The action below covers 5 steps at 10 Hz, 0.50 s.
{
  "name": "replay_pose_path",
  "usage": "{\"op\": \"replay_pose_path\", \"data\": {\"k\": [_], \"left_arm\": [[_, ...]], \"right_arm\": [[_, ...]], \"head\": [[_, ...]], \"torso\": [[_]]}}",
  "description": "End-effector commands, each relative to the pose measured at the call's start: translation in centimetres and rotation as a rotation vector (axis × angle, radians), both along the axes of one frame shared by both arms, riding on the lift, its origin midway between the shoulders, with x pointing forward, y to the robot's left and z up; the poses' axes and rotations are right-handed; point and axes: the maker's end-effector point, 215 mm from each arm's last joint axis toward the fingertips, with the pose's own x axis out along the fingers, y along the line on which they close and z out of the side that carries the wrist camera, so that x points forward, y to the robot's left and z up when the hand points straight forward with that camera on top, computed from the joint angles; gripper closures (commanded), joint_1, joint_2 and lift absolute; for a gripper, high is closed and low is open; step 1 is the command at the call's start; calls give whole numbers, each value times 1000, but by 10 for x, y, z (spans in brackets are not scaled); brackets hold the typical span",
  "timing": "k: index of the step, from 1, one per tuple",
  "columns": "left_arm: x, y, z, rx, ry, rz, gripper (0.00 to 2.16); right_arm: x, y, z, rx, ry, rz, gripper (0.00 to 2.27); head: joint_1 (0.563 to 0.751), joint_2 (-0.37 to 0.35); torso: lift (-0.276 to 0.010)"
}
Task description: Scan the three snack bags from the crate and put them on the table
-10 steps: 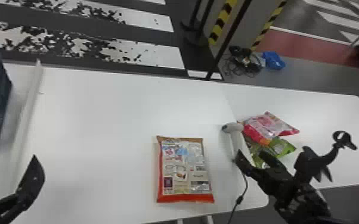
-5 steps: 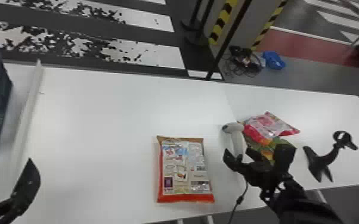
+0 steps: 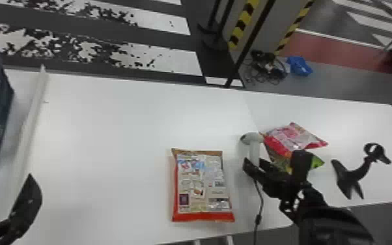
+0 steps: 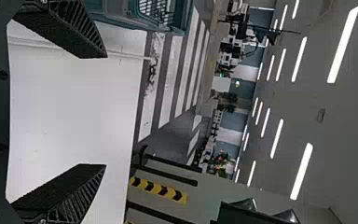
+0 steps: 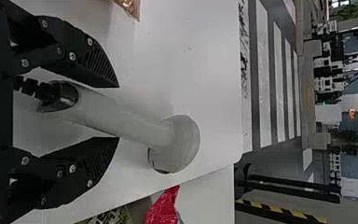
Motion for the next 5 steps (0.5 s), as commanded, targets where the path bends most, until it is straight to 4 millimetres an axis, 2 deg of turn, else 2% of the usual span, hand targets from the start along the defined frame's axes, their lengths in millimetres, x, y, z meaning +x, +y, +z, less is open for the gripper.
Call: {"op": "replay_pose_path", "data": {"k": [1, 3, 4, 5], "left_arm": [[0, -1, -1, -1, 1, -3, 19], [0, -1, 0, -2, -7, -7, 19], [-1, 0, -1, -2, -12, -5, 19], [1, -2, -2, -5, -13, -10, 19]], "right_arm": [[-2, -4, -2, -9, 0, -7, 2047], [-12, -10, 0, -22, -20, -34, 2128], [-20, -11, 13, -24, -47, -47, 2128], [-33, -11, 35, -11, -91, -75, 2128]], "head": [[695, -350], [695, -350], [695, -350], [695, -350]], "torso": [[-94], [-94], [-94], [-94]]}}
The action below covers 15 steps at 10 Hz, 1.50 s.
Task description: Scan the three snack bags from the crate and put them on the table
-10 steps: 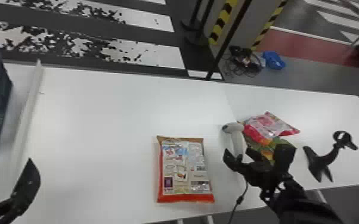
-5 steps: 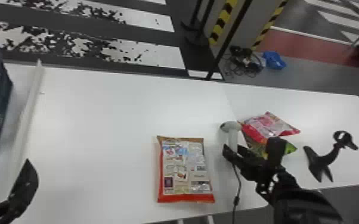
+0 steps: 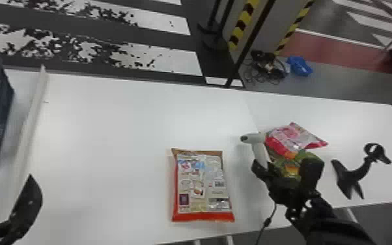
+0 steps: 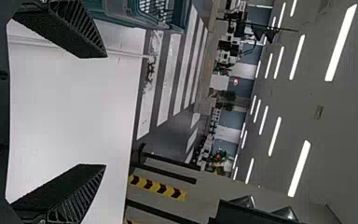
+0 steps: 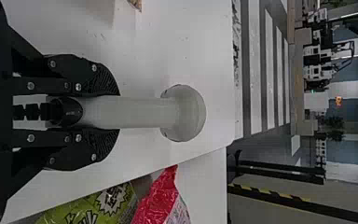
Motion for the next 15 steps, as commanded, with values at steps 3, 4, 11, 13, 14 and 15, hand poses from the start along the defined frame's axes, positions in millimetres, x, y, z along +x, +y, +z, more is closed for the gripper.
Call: {"op": "replay_pose_path", "data": {"k": [3, 4, 11, 13, 14, 15], "left_arm": [[11, -14, -1, -18, -12, -24, 19], [11, -15, -3, -20, -10, -29, 19], [11, -3, -4, -40, -45, 32, 19], [10, -2, -4, -45, -52, 41, 19], [10, -2, -6, -49, -47, 46, 19], [10, -1, -8, -49, -44, 49, 19]], "right_arm": [[-63, 20, 70, 77, -84, -46, 2128], [-73, 37, 79, 104, -92, -35, 2128], [-124, 115, 54, 253, -1, 90, 2128], [-146, 117, 37, 279, 47, 100, 2128], [-153, 116, 32, 295, 48, 104, 2128], [-157, 113, 31, 316, 48, 103, 2128]], "head": [[695, -350], [695, -350], [695, -293], [695, -291], [695, -294], [695, -296]], "torso": [[-94], [-94], [-94], [-94], [-94], [-94]]}}
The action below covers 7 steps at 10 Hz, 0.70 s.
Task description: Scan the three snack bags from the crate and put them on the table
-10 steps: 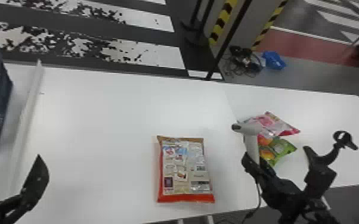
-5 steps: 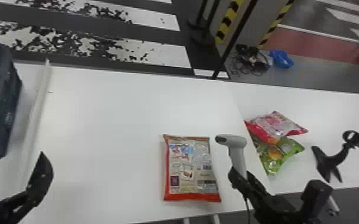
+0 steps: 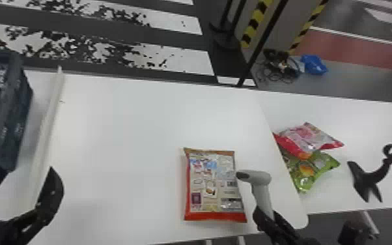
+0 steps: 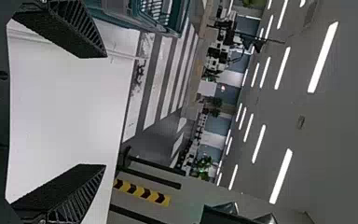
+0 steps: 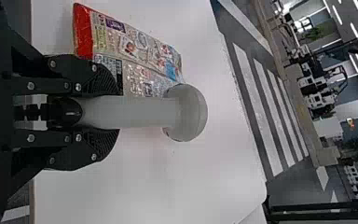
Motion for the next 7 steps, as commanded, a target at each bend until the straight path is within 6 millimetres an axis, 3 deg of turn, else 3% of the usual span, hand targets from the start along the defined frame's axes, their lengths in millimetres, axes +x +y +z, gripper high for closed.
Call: {"op": "replay_pose_path", "data": {"k": [1, 3, 7], "left_arm": [[0, 0, -1, -2, 1, 4, 19], [1, -1, -1, -1, 0, 7, 19], [0, 0, -4, -1, 7, 12, 19]], "right_arm": [[-5, -4, 0, 32, -1, -12, 2128], [-4, -2, 6, 43, -12, -2, 2132], [-13, 16, -4, 52, 20, 41, 2132]], "head": [[695, -302], [695, -312], [695, -289]], "torso": [[-94], [-94], [-94]]}}
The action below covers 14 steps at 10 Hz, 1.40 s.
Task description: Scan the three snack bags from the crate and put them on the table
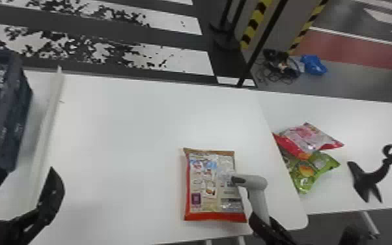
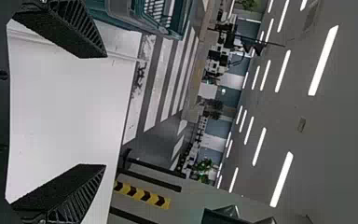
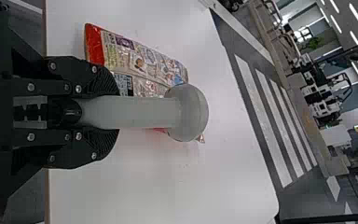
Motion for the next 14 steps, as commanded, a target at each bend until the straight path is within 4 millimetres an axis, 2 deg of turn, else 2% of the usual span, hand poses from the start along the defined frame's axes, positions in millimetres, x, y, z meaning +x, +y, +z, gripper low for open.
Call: {"op": "replay_pose_path", "data": {"k": [1, 4, 7, 8, 10, 11, 12, 14], "left_arm": [[0, 2, 2, 0, -12, 5, 19], [-3, 3, 4, 0, -23, 10, 19], [-7, 6, 5, 3, -26, 14, 19], [-7, 6, 5, 4, -26, 15, 19], [-10, 7, 7, 8, -28, 12, 19], [-14, 8, 10, 15, -35, -2, 19], [-13, 5, 11, 17, -36, -26, 19], [-3, 1, 6, 25, -20, -50, 19]], "right_arm": [[-5, 3, -5, -10, 16, 15, 2132], [-13, 19, -21, -25, 53, 56, 2132], [-9, 17, -19, -33, 43, 64, 2132], [-2, 10, -11, -40, 23, 54, 2132], [37, -15, 7, -91, -45, 13, 2132], [47, -30, 13, -123, -61, -21, 2135], [59, -49, 17, -159, -73, -69, 2132], [82, -86, 9, -191, -75, -138, 2132]], "head": [[695, -284], [695, -272], [695, -244], [695, -244], [695, -259], [695, -274], [695, -295], [695, -347]], "torso": [[-94], [-94], [-94], [-94], [-94], [-94], [-94], [-94]]}}
